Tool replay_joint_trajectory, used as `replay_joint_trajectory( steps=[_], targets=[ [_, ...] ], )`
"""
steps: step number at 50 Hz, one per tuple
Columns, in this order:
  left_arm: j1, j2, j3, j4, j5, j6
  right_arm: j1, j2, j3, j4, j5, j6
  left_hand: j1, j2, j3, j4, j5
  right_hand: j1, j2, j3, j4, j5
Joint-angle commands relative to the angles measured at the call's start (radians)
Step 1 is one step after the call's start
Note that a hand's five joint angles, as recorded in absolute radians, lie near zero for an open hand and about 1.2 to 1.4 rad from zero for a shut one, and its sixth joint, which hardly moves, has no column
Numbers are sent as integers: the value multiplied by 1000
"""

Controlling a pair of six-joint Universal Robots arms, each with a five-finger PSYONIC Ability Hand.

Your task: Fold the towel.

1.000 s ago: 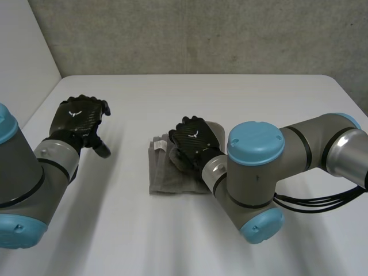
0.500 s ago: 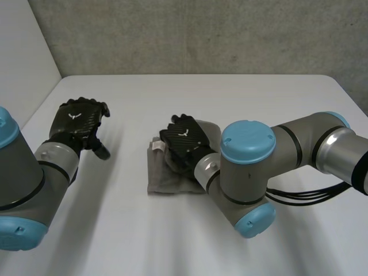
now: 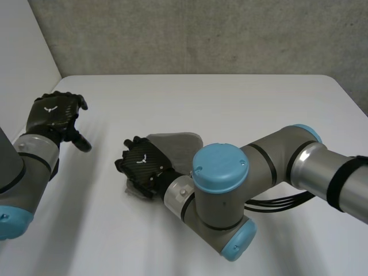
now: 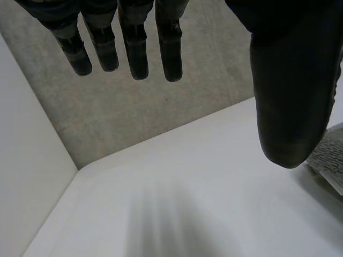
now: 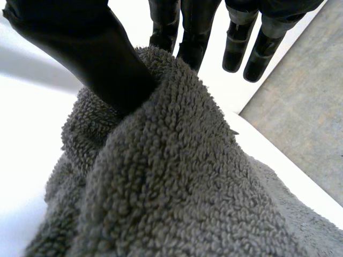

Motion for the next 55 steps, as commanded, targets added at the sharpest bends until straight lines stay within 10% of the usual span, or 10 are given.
replay_joint_trajectory(
  steps=[1, 9, 13, 15, 35, 48, 55],
  targets=[
    [20, 8, 0, 0, 0, -18, 1, 39, -55, -21, 4, -4, -63, -47, -48, -54, -14, 132, 130, -45, -75, 89],
    [19, 8, -5, 0, 2, -18, 33, 95, -90, -17, -26, -5, -63, -47, -48, -54, -14, 78, 76, -45, -75, 35],
    [19, 8, -9, 0, 2, -18, 44, 66, -63, 32, -26, -4, -63, -47, -48, -54, -14, -955, -958, -45, -75, -999],
    [19, 8, -9, 0, 3, -18, 38, 41, -47, 49, -23, 0, -63, -47, -48, -54, -14, -1089, -1092, -45, -75, -1133],
    [-36, 34, 20, -2, 50, -12, -178, -391, 302, 106, -13, 285, -133, -118, -48, -54, -84, -1089, -1092, -45, -75, -1133],
    [-122, -145, 148, -56, 366, -21, -296, -228, 220, 115, -13, 572, -178, -162, -48, -54, -129, -1089, -1092, -45, -75, -1133],
    [-108, -265, 219, -141, 377, -12, -293, -119, 157, 138, -11, 655, -178, -162, -48, -54, -129, -1089, -1092, -45, -75, -1133]
  ],
)
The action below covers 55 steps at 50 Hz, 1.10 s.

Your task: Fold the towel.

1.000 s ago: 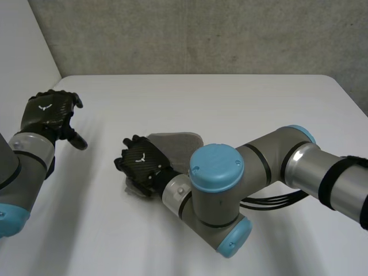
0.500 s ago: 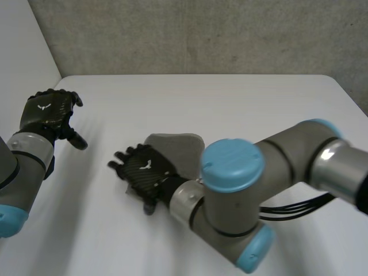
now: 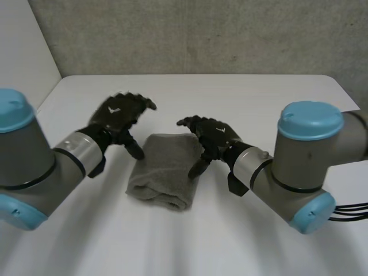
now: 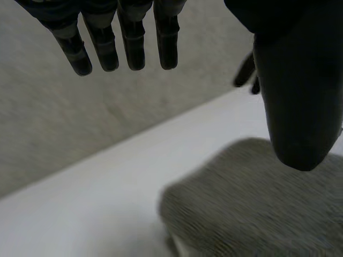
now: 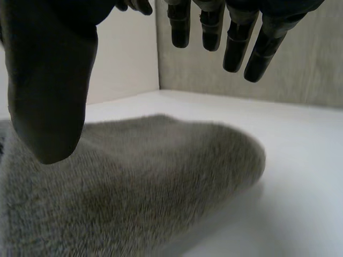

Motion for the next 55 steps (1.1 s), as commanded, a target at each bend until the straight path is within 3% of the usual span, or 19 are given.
replay_joint_trajectory(
  steps=[1, 16, 27, 32, 40, 47, 50, 52, 53, 55],
  targets=[
    [21, -137, 73, -85, 19, 9, 9, 129, -77, 20, 2, 99, -50, -67, -48, -54, -19, -55, -62, -45, -75, -59],
    [56, -248, 90, -89, 15, 67, 18, 200, -108, 29, 65, 127, -44, -61, -48, -54, -13, -55, -62, -45, -75, -59],
    [45, -285, 91, -89, 6, 113, 54, 192, -109, 37, 91, -39, -38, -55, -48, -54, -7, -55, -62, -45, -75, -59],
    [47, -254, 93, -94, 6, 101, 63, 137, -105, 71, 99, -80, -41, -58, -48, -54, -10, -55, -62, -45, -75, -59],
    [41, -49, 87, -102, -14, 84, 28, -55, -75, 147, 94, -88, -56, -73, -48, -54, -25, -55, -62, -45, -75, -59],
    [36, 94, 90, -105, -27, 81, -89, -210, -37, 173, 100, -154, -106, -123, -48, -54, -75, -55, -62, -45, -75, -59],
    [19, 134, 104, -112, -67, 38, -143, -271, -22, 166, 132, -206, -106, -123, -48, -54, -75, -55, -62, -45, -75, -59],
    [-11, 160, 142, -119, -160, -67, -170, -326, -19, 164, 186, -237, -106, -123, -48, -54, -75, -55, -62, -45, -75, -59],
    [-11, 160, 142, -119, -160, -68, -170, -326, -19, 164, 186, -237, -106, -123, -48, -54, -75, -55, -62, -45, -75, -59],
    [-31, 174, 179, -146, -285, -173, -172, -384, -20, 149, 246, -250, -106, -123, -48, -54, -75, -55, -62, -45, -75, -59]
  ],
)
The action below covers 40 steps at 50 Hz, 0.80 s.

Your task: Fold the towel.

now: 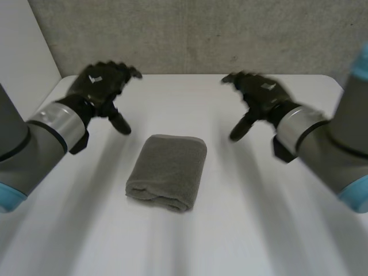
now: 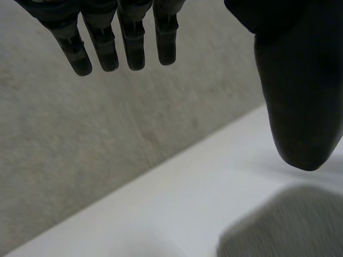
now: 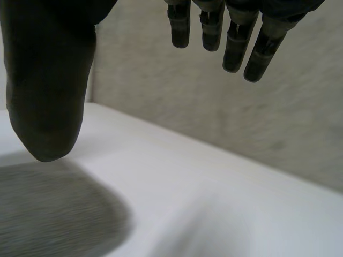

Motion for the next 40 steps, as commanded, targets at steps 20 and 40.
replay_joint_trajectory(
  steps=[20, 40],
  targets=[
    [-140, 69, 115, -147, -299, -235, -56, -211, 27, 22, 144, -134, -61, -123, -48, -54, -50, -54, -62, -45, -75, -59],
    [-135, 115, 73, -135, -291, -232, -36, -207, 23, 45, -42, -135, -61, -123, -48, -54, -50, -54, -62, -45, -75, -59]
  ],
)
